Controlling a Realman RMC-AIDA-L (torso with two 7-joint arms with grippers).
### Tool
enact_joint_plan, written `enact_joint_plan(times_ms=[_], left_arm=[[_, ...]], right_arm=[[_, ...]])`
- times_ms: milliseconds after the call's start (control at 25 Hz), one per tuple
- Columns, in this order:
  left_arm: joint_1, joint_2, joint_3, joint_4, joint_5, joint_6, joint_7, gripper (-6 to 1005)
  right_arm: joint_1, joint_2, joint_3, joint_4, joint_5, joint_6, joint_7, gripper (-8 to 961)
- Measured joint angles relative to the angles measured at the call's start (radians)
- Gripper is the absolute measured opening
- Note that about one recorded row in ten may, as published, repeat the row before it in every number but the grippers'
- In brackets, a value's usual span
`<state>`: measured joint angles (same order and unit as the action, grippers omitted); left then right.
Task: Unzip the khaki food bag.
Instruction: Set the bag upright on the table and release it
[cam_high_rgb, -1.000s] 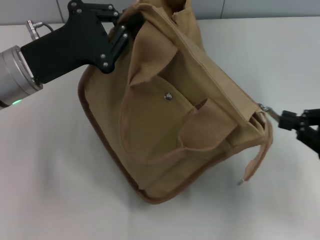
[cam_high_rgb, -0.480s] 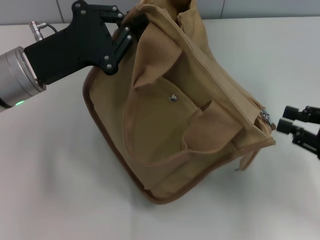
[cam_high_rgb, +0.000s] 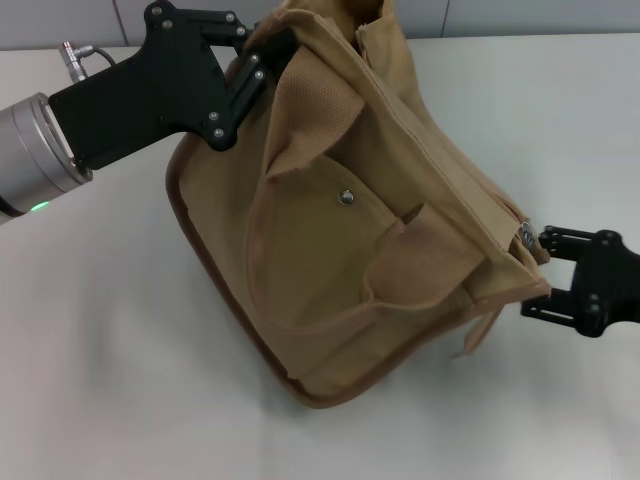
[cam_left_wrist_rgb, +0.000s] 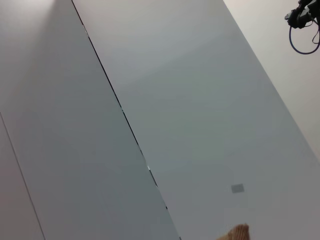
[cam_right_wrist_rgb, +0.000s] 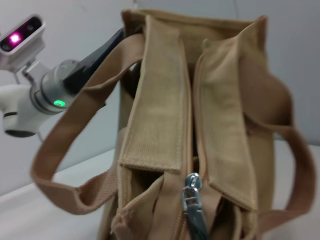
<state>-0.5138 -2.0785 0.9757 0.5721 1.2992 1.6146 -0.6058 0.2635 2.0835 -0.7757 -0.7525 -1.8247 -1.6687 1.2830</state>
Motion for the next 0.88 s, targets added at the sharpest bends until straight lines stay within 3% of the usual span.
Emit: enact_joint_plan(times_ms=[160,400,560,760,880], left_arm=[[0.0,0.0,0.002,0.0,0.0,0.003,0.0,120],[0.001,-0.001,0.01,-0.004,-0.002,0.005,0.0,124],[0.002,-0.001,0.022,-0.034,-0.015,0.014,0.005,127],[0.015,-0.002,0.148,-0.107,-0.132,0.019,0.082,130],[0.018,-0.002,0.177,-0.124,-0.158,0.019,0.082,132]], right_arm=[[0.042,0.002,-0.018,0.05,0.006,0.033,-0.02,604],[0.078,0.006,-0.006,0.099,0.038,0.085,-0.06,439],[0.071,0.003,0.003,0.075,0.165,0.127,-0.058,351],[0.071,0.002,0.006,-0.021,0.248,0.183,-0.033,249],[0.084,0.002,0.005,-0.054,0.263,0.222,-0.027,184]])
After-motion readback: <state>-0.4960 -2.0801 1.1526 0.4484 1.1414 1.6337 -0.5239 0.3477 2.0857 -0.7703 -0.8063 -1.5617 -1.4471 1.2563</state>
